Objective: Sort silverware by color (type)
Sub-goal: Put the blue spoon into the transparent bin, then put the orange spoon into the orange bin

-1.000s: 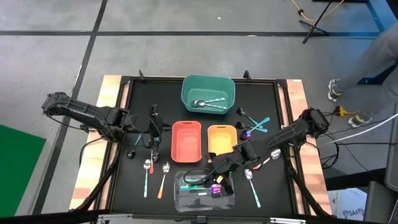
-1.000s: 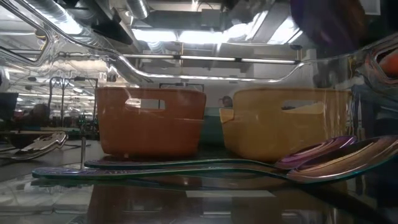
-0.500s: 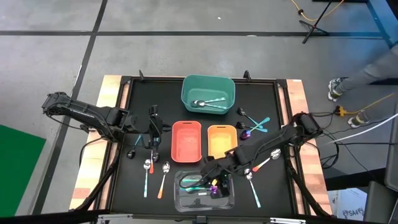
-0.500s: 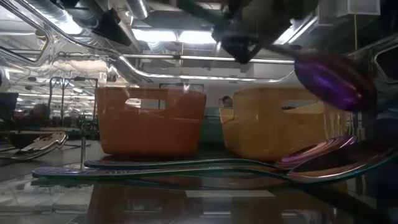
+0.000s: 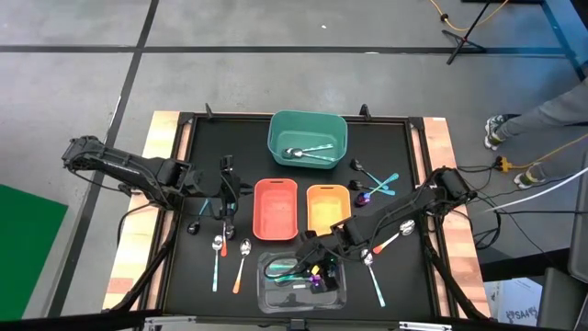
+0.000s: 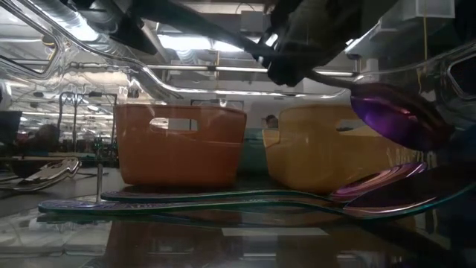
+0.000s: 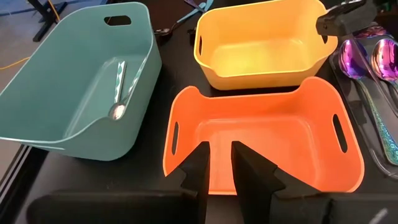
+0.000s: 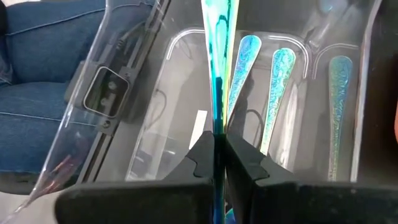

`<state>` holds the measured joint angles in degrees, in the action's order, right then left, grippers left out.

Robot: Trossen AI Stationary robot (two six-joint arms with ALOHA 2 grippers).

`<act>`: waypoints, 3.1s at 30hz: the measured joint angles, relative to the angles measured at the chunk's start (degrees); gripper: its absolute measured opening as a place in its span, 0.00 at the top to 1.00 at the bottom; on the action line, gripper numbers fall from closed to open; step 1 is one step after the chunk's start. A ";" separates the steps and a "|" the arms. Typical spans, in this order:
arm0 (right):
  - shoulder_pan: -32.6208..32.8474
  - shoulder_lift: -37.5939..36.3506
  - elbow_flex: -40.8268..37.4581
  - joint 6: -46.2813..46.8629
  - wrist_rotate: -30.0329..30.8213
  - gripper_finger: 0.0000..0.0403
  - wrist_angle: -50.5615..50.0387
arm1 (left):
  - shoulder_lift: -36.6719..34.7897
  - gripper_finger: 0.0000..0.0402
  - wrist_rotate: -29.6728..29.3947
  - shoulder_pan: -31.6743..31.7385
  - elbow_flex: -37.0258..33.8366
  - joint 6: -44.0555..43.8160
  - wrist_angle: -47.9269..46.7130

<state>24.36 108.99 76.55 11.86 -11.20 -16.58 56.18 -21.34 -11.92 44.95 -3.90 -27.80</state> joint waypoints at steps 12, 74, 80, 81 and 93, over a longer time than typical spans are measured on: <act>0.00 -0.02 0.00 0.00 0.02 0.96 0.00 | 0.00 0.85 0.00 0.00 0.00 0.01 0.01; 0.00 -0.20 24.61 -17.01 14.72 0.68 -46.80 | 0.00 0.82 2.73 0.02 0.07 -22.55 -11.45; 0.00 -0.20 26.71 -18.22 18.29 0.68 -57.09 | 0.00 0.69 3.21 0.02 0.07 -32.72 -18.25; 0.00 -0.36 26.71 -18.23 18.74 0.68 -58.90 | 0.00 0.68 3.87 0.02 0.07 -34.89 -18.91; 0.00 -5.39 25.23 -18.21 19.71 0.68 -67.61 | 2.21 0.66 14.40 -0.24 0.07 -66.69 -27.10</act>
<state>24.36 103.60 101.78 -6.35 8.51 -84.19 58.39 -6.94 -12.16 45.01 -70.59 -54.89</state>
